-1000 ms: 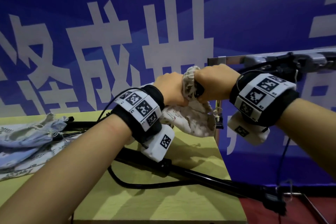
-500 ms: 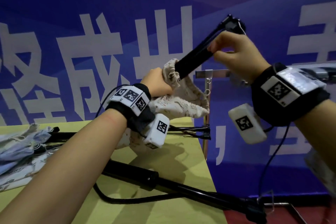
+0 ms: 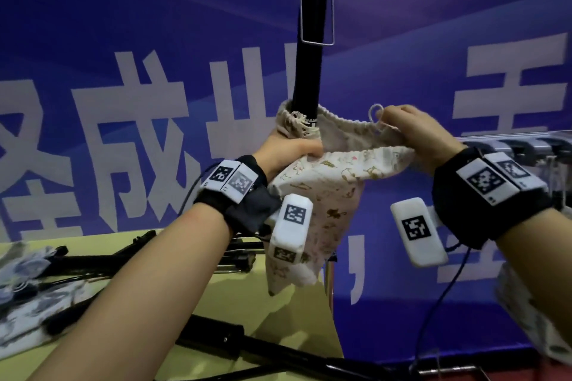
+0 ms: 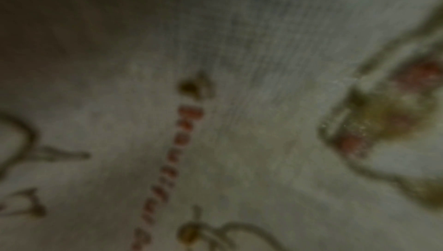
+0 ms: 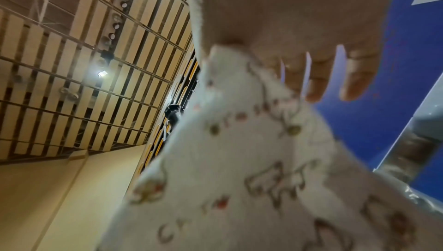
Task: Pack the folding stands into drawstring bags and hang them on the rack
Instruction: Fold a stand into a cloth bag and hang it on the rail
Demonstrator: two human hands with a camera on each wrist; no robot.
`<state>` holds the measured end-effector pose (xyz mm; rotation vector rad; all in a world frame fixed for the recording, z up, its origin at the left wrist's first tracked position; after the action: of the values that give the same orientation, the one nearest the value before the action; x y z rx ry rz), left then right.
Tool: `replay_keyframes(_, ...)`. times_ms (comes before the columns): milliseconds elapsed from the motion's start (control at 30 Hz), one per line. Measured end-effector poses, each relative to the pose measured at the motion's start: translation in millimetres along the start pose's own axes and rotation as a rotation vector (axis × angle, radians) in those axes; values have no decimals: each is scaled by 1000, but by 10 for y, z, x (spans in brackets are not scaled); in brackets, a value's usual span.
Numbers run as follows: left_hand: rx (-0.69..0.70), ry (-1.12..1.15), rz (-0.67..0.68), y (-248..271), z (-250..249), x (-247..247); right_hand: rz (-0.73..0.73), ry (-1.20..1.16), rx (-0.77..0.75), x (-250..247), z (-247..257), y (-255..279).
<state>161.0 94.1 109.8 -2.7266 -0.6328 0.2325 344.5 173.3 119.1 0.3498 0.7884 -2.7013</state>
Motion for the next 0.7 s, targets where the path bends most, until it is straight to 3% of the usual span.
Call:
replay_keyframes(100, -7, 111, 65, -45, 17, 273, 117, -139, 89, -64, 21, 78)
replay_keyframes(200, -48, 174, 103, -105, 131, 520, 139, -159, 70, -214, -14, 136)
replay_keyframes(300, -65, 234, 136, -127, 273, 750, 180, 128, 65, -313, -69, 189)
replay_keyframes(467, -128, 240, 187, -153, 614, 1075, 291, 754, 194, -368, -352, 245)
replay_keyframes(567, -162, 231, 189, -146, 758, 1164, 214, 923, 190, -372, -549, 238)
replay_keyframes(700, -159, 226, 256, -169, 878, 1249, 0, 697, 267, -456, -796, 95)
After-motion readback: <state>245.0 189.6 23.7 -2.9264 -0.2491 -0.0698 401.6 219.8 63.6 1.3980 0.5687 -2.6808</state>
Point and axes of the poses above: each hand's wrist, its own y-axis away from the middle knuckle, its own x-axis out of the palm, z = x × y, the point moved 2 cm from there along -y, towards the middle knuckle, and after that the axes turned 10 degrees about y, right-handed, at the moved point
